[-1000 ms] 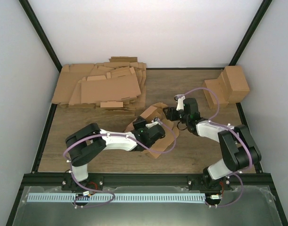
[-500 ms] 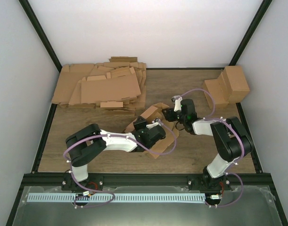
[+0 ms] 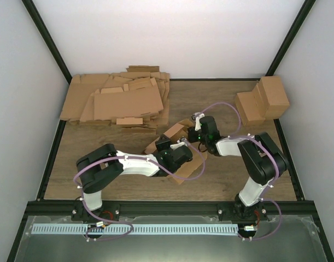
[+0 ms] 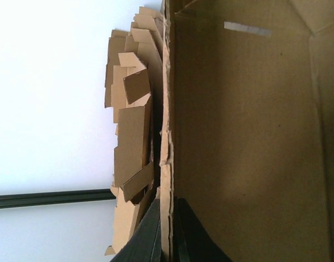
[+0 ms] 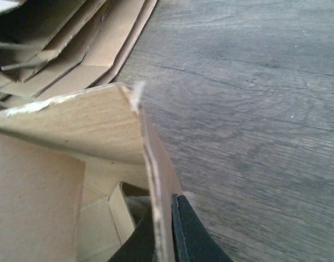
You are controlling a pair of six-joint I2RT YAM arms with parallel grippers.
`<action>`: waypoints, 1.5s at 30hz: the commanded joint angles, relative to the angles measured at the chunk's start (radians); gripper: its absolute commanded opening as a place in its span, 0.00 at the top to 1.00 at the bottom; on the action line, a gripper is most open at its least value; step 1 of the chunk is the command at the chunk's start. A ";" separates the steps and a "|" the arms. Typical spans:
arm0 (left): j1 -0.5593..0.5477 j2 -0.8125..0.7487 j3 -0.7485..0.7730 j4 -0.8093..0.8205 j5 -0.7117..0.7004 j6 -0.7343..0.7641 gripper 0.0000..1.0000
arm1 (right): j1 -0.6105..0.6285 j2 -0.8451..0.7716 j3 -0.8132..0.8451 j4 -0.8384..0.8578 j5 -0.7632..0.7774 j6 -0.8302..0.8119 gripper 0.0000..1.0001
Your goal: Fold the paper box
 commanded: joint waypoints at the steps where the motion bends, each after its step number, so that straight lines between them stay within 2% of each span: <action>1: -0.004 -0.004 -0.009 0.017 -0.031 0.010 0.96 | 0.041 -0.031 0.001 -0.023 0.124 0.002 0.99; 6: -0.009 -0.008 -0.015 0.028 -0.037 0.015 0.96 | 0.057 -0.123 -0.033 -0.076 0.131 0.052 0.99; 12: -0.022 -0.007 -0.024 0.045 -0.038 0.020 0.96 | 0.063 -0.192 -0.081 -0.098 0.053 0.119 0.99; 30: -0.102 0.001 -0.053 0.054 -0.039 -0.017 0.96 | 0.122 -0.195 -0.241 0.050 -0.015 0.189 0.97; 35: -0.113 -0.003 -0.064 0.050 -0.038 -0.019 0.96 | 0.139 -0.237 -0.286 0.089 -0.064 0.196 0.85; 40: -0.114 -0.009 -0.081 0.048 -0.040 -0.013 0.96 | 0.139 -0.267 -0.276 0.001 -0.026 0.197 0.77; 45: -0.114 -0.027 -0.093 0.045 -0.038 -0.006 0.96 | 0.136 -0.362 -0.306 -0.047 -0.015 0.214 0.58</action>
